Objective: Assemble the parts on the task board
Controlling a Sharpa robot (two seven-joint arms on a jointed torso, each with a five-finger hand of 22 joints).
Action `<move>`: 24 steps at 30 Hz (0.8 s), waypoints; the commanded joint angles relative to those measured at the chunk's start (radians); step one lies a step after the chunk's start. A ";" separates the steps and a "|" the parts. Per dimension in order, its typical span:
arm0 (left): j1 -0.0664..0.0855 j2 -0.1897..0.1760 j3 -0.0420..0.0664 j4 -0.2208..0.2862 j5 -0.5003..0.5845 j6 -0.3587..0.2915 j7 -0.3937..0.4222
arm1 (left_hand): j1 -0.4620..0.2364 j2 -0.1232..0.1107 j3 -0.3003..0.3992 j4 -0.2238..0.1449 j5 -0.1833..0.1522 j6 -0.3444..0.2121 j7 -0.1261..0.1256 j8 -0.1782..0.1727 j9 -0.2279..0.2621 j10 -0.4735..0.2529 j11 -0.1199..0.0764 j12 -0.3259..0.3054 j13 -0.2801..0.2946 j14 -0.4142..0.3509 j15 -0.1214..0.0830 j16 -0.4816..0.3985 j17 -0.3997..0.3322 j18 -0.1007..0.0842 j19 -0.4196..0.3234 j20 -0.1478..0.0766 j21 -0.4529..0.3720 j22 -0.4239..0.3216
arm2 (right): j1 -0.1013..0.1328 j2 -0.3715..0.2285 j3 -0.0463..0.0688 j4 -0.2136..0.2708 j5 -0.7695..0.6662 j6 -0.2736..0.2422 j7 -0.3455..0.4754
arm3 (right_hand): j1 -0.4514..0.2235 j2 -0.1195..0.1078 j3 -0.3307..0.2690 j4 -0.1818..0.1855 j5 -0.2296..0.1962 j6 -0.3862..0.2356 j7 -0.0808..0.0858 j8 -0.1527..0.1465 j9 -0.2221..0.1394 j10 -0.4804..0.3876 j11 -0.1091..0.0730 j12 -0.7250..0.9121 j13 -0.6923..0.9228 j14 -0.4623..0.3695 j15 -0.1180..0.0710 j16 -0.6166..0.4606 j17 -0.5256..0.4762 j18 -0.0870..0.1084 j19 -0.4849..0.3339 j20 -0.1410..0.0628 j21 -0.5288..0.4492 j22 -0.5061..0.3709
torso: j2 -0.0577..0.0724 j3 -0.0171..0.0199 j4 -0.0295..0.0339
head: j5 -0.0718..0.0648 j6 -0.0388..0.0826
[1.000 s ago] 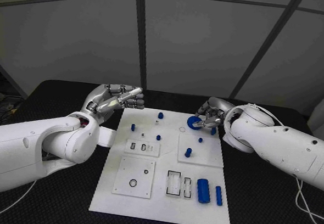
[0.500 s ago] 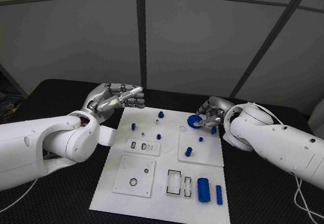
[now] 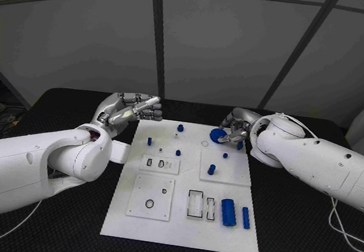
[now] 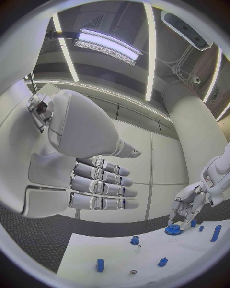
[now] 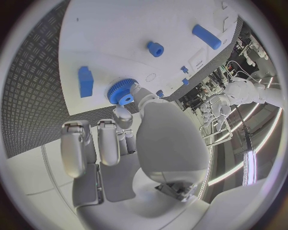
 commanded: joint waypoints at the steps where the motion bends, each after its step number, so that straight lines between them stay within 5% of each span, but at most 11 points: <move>1: 0.001 0.001 0.001 0.000 -0.001 0.013 0.002 | -0.007 0.007 -0.004 -0.001 -0.004 0.002 0.005 -0.007 -0.001 0.000 0.008 -0.006 -0.002 -0.004 0.000 -0.007 0.001 -0.006 0.000 0.004 0.004 -0.002 | -0.002 0.002 -0.002 -0.002 -0.017 0.030 -0.003 | 0.009 0.006 0.002 -0.003 0.005 -0.004 -0.002 -0.001 0.001 0.002 0.001 0.008 0.006 0.056 0.008 0.007 0.033 -0.015 0.104 0.009 0.006 0.263 | 0.000 -0.0001 -0.0002 | 0.001 0.000; 11: 0.001 0.002 0.001 0.000 -0.001 0.013 0.001 | -0.008 0.008 -0.005 -0.002 -0.005 0.002 0.005 -0.008 -0.001 0.000 0.008 -0.007 -0.001 -0.004 0.000 -0.008 0.002 -0.006 0.001 0.004 0.004 -0.002 | -0.002 0.000 -0.003 0.008 -0.039 -0.068 0.012 | -0.002 0.050 0.022 -0.004 0.024 0.134 -0.027 0.054 0.049 0.062 -0.020 0.115 0.105 0.057 -0.007 0.011 0.041 -0.015 0.104 -0.002 0.006 0.263 | 0.000 0.0000 -0.0006 | -0.001 0.002; 24: 0.001 0.000 0.001 -0.002 -0.001 0.014 -0.002 | -0.008 0.008 -0.005 -0.002 -0.005 0.002 0.005 -0.008 -0.001 0.000 0.008 -0.007 -0.001 -0.004 0.000 -0.008 0.002 -0.006 0.001 0.004 0.004 -0.002 | -0.003 -0.014 -0.002 0.102 -0.169 -0.187 0.014 | -0.005 0.056 0.026 -0.012 0.028 0.157 -0.037 0.057 0.064 0.083 -0.029 0.154 0.141 0.057 -0.015 0.012 0.044 -0.015 0.104 -0.010 0.006 0.263 | -0.001 -0.0007 0.0008 | 0.000 0.005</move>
